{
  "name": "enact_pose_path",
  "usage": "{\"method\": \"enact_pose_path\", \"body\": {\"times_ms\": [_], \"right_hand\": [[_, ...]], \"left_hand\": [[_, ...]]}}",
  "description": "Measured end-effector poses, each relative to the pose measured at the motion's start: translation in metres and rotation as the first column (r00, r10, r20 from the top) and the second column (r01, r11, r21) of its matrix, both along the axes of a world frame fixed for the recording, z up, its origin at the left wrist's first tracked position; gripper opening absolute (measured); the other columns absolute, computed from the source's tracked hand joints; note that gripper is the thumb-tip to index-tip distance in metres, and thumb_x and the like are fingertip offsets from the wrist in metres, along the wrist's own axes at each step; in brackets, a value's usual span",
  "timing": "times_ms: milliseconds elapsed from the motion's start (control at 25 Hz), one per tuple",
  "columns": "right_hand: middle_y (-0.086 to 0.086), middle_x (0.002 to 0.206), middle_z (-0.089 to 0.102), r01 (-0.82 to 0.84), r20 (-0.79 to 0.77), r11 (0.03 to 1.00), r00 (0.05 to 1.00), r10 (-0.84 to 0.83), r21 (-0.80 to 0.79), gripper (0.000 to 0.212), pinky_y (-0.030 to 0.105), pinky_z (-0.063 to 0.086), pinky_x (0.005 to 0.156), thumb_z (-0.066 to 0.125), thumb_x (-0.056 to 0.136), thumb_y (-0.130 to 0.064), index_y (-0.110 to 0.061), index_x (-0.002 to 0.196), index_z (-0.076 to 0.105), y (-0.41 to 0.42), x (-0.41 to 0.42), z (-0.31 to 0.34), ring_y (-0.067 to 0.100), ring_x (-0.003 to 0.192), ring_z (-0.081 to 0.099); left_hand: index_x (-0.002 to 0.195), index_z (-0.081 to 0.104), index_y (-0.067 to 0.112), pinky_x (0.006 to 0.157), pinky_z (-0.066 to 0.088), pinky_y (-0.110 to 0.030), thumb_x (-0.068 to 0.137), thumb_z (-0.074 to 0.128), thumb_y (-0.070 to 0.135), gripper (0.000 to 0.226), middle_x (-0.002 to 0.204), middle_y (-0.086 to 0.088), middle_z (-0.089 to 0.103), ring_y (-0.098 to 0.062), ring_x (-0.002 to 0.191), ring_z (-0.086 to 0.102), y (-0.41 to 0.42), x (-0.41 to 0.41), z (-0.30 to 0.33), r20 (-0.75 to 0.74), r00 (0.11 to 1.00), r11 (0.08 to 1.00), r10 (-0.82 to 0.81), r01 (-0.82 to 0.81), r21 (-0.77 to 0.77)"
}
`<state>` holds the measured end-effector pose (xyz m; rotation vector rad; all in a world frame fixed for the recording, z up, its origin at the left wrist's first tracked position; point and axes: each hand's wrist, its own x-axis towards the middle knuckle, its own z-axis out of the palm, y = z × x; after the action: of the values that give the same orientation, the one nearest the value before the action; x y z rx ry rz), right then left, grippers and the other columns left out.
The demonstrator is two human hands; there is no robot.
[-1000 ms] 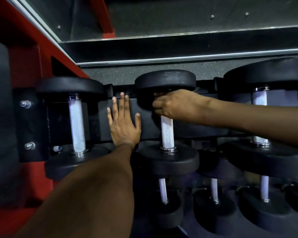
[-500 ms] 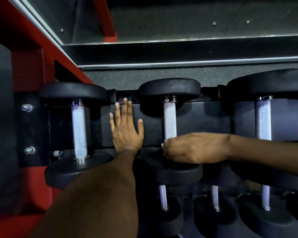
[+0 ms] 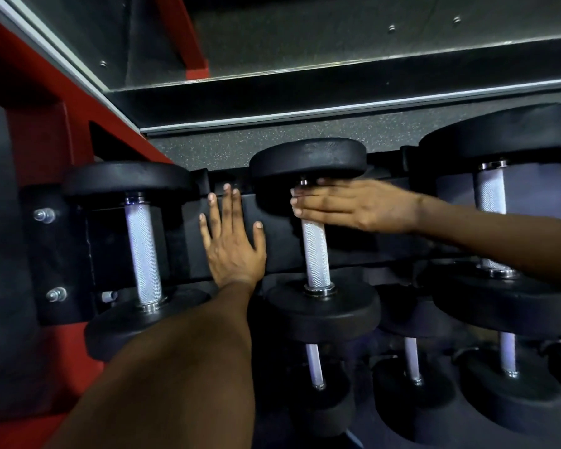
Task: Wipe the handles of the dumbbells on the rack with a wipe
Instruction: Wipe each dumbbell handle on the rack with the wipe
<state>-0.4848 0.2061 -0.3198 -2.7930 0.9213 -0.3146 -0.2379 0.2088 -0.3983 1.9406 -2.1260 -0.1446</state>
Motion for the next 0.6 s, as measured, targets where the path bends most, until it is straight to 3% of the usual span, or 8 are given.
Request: {"method": "enact_pose_path", "body": {"times_ms": [160,240,280,360,400,440,520,600], "right_hand": [[0.003,0.138,0.052,-0.132,0.013,0.975,0.991,0.131,0.181,0.048,0.024,0.027,0.113,0.024,0.102,-0.030,-0.006,0.129,0.055,0.062,0.006,0.001,0.011,0.132,0.041],[0.003,0.133,0.056,0.090,0.156,0.938,0.976,-0.150,0.336,0.033,0.022,0.032,0.110,0.040,0.100,-0.016,-0.006,0.125,0.059,0.090,-0.002,0.010,0.011,0.128,0.047],[0.000,0.126,0.060,0.317,0.247,0.847,0.860,-0.446,0.428,0.029,0.017,0.036,0.105,0.050,0.094,-0.007,-0.008,0.121,0.062,0.094,-0.004,0.004,0.009,0.120,0.054],[-0.004,0.110,0.066,0.638,0.278,0.403,0.293,-0.915,0.656,0.031,0.017,0.045,0.097,0.059,0.086,-0.001,-0.010,0.115,0.067,0.074,0.013,-0.010,0.006,0.098,0.064],[-0.003,0.104,0.069,0.606,0.180,0.214,0.117,-0.977,0.766,0.030,0.023,0.048,0.094,0.061,0.084,-0.001,-0.009,0.112,0.069,0.060,0.029,-0.006,0.006,0.090,0.064],[-0.001,0.099,0.071,0.553,0.175,0.175,0.053,-0.983,0.815,0.028,0.025,0.051,0.090,0.061,0.083,-0.002,-0.009,0.109,0.070,0.049,0.043,-0.001,0.004,0.086,0.063],[0.002,0.094,0.074,0.549,0.208,0.231,0.104,-0.972,0.803,0.019,0.014,0.047,0.073,0.062,0.083,-0.002,-0.008,0.098,0.073,0.054,0.065,0.013,-0.001,0.078,0.059],[0.009,0.085,0.072,0.615,0.166,0.305,0.273,-0.948,0.727,0.012,0.019,0.046,0.065,0.064,0.081,0.000,-0.007,0.085,0.074,0.081,0.073,0.026,0.009,0.074,0.064]], "left_hand": [[0.152,0.025,0.011,0.119,0.005,-0.042,0.091,0.033,0.039,0.068,0.160,-0.001,0.021,-0.024,0.148,0.013,0.000,0.000,0.000,-0.009,1.000,1.000,-0.003,0.003,-0.006],[0.152,0.026,0.011,0.119,0.006,-0.042,0.091,0.034,0.039,0.068,0.160,-0.002,0.021,-0.024,0.148,0.013,0.000,0.000,-0.001,-0.011,1.000,1.000,-0.006,0.006,-0.005],[0.152,0.026,0.011,0.120,0.006,-0.043,0.091,0.034,0.038,0.068,0.160,-0.002,0.021,-0.024,0.148,0.013,0.000,0.000,-0.001,-0.010,1.000,1.000,-0.006,0.006,-0.005],[0.152,0.026,0.010,0.120,0.006,-0.043,0.090,0.034,0.038,0.068,0.160,-0.001,0.021,-0.024,0.148,0.013,0.000,0.000,-0.001,-0.006,1.000,1.000,0.000,0.000,-0.006],[0.152,0.026,0.011,0.120,0.006,-0.043,0.090,0.034,0.038,0.068,0.160,-0.001,0.021,-0.024,0.148,0.013,-0.001,0.000,-0.001,-0.006,1.000,1.000,-0.001,0.001,-0.003],[0.152,0.026,0.011,0.120,0.006,-0.043,0.090,0.034,0.039,0.068,0.160,-0.001,0.021,-0.024,0.148,0.013,-0.001,0.000,-0.001,-0.006,1.000,1.000,-0.001,0.001,0.001],[0.152,0.026,0.011,0.120,0.007,-0.043,0.090,0.034,0.039,0.068,0.160,-0.002,0.022,-0.025,0.148,0.014,-0.001,0.001,-0.002,-0.009,1.000,1.000,0.002,-0.002,-0.001],[0.152,0.026,0.011,0.120,0.007,-0.044,0.090,0.034,0.038,0.068,0.160,-0.001,0.021,-0.025,0.148,0.013,-0.001,0.001,-0.003,-0.011,1.000,1.000,-0.004,0.004,0.001]]}}
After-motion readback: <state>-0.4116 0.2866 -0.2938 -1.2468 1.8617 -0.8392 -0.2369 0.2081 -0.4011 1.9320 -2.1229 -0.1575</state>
